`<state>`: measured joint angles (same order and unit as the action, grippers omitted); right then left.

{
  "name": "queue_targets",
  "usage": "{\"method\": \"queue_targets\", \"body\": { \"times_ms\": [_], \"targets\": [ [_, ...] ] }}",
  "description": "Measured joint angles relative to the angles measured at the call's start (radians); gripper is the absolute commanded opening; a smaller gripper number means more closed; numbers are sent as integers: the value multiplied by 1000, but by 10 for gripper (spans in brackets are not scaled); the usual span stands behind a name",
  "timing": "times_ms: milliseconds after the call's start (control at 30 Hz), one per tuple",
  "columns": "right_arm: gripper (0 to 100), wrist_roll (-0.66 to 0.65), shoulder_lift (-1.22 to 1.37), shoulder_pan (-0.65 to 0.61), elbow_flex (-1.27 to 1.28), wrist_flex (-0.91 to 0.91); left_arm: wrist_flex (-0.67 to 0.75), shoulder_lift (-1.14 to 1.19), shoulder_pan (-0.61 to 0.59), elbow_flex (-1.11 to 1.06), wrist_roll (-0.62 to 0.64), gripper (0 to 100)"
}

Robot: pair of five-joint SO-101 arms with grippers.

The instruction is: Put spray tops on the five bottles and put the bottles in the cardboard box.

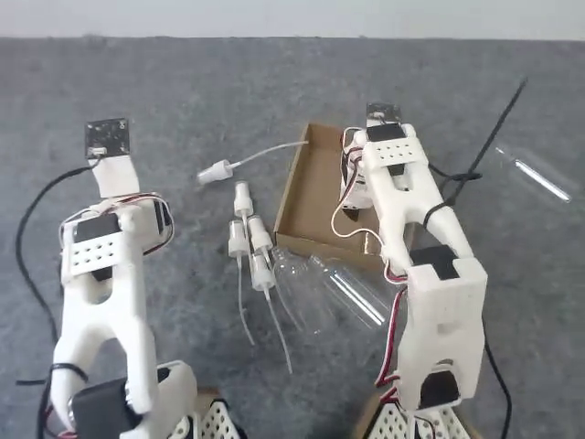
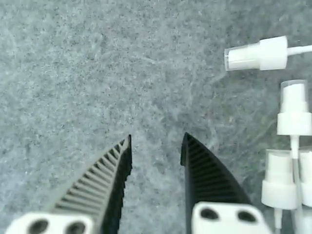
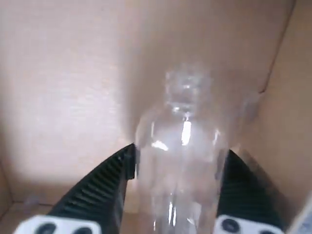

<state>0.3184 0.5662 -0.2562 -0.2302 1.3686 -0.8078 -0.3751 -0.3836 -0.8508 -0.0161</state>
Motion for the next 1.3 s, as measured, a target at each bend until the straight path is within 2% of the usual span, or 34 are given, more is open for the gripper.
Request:
{"method": "queue_targets", "body": {
  "times_ms": [133,233,467,700,867,1100,1300],
  "targets": [
    [60,0,0,0,0,-17,0,0,0,0,0,156],
    [29,-25,0,0,0,-35,0,0,0,0,0,156],
    [20,-106,-15,5,0,-35,0,0,17,0,0,156],
    [23,-190,-226,57,0,38,-68,0,25,58,0,156],
    [24,-319,-362,103,0,147,-86,0,37,100,5,156],
    [22,-582,-502,275,0,295,-186,18,161,209,23,156],
    [20,-767,-522,494,9,310,-207,278,210,419,106,156]
  ]
}}
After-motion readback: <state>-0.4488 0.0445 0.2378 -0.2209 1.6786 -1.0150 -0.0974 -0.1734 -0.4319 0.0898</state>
